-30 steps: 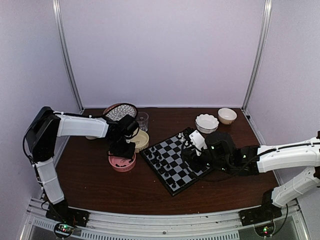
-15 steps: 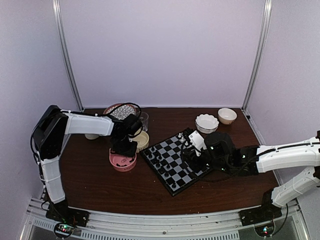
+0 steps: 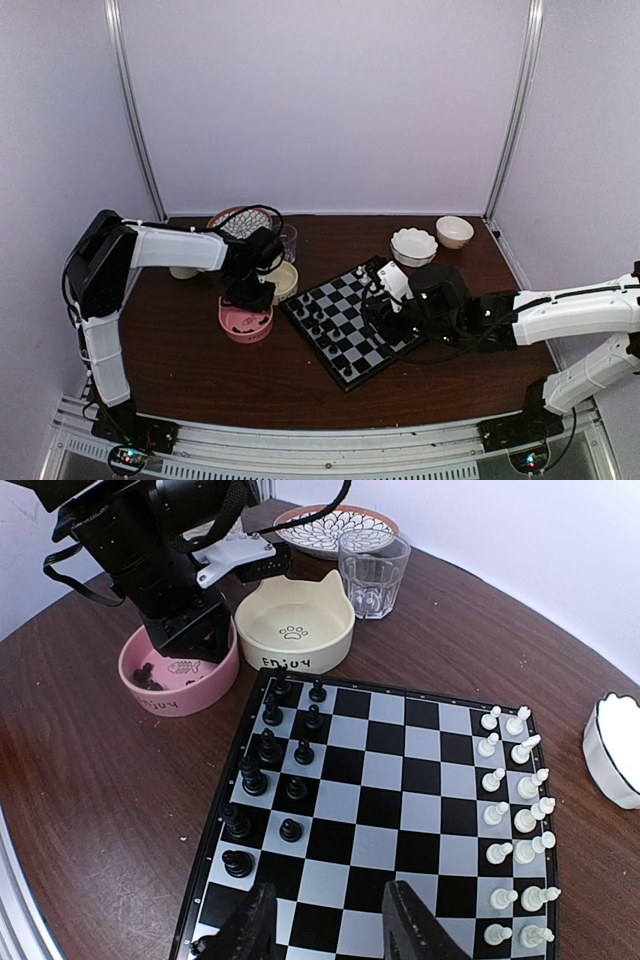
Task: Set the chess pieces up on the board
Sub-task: Pick up the pawn from the storage box.
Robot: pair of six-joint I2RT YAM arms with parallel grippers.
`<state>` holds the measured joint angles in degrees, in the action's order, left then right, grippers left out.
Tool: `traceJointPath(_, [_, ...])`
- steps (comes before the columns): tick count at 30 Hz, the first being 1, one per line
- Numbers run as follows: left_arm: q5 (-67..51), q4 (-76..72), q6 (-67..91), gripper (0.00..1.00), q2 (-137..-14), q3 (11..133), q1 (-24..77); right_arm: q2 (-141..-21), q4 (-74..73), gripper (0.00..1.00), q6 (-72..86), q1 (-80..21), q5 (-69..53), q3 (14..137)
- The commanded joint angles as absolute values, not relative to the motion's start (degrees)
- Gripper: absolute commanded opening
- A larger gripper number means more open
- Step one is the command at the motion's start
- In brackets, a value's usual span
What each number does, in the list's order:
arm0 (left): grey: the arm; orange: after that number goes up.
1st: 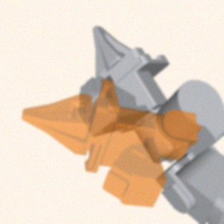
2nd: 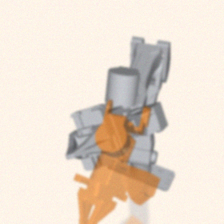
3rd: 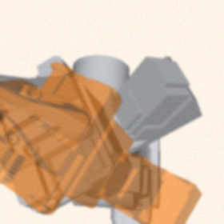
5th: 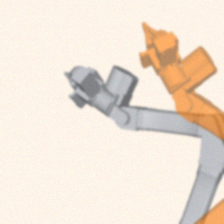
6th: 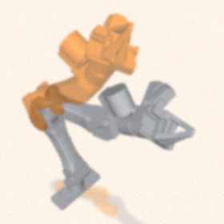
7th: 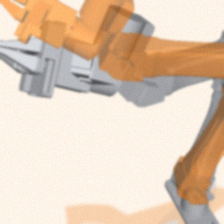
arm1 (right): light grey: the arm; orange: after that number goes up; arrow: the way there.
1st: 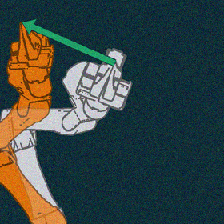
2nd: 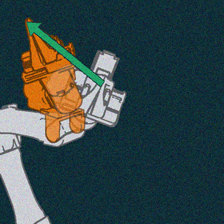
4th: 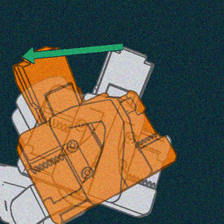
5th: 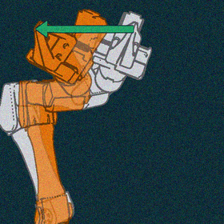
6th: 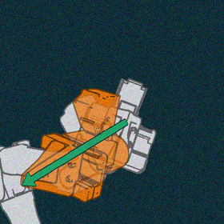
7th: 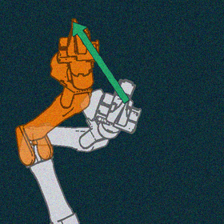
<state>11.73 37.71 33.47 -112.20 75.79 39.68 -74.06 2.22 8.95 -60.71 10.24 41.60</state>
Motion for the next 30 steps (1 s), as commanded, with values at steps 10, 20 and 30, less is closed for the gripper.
traceJointPath(10, [11.5,33.9,34.7,0.12,-103.2,69.0,39.4,-74.9,2.9,0.39,8.9,-60.4,9.2,42.7])
traceJointPath(20, [9.3,32.8,34.6,0.10,-99.3,66.2,39.4,-75.3,3.4,0.39,9.1,-60.4,9.1,42.6])
traceJointPath(30, [11.0,35.4,37.1,0.26,-107.5,72.7,38.6,-75.3,3.3,0.39,9.0,-60.4,9.1,42.6])
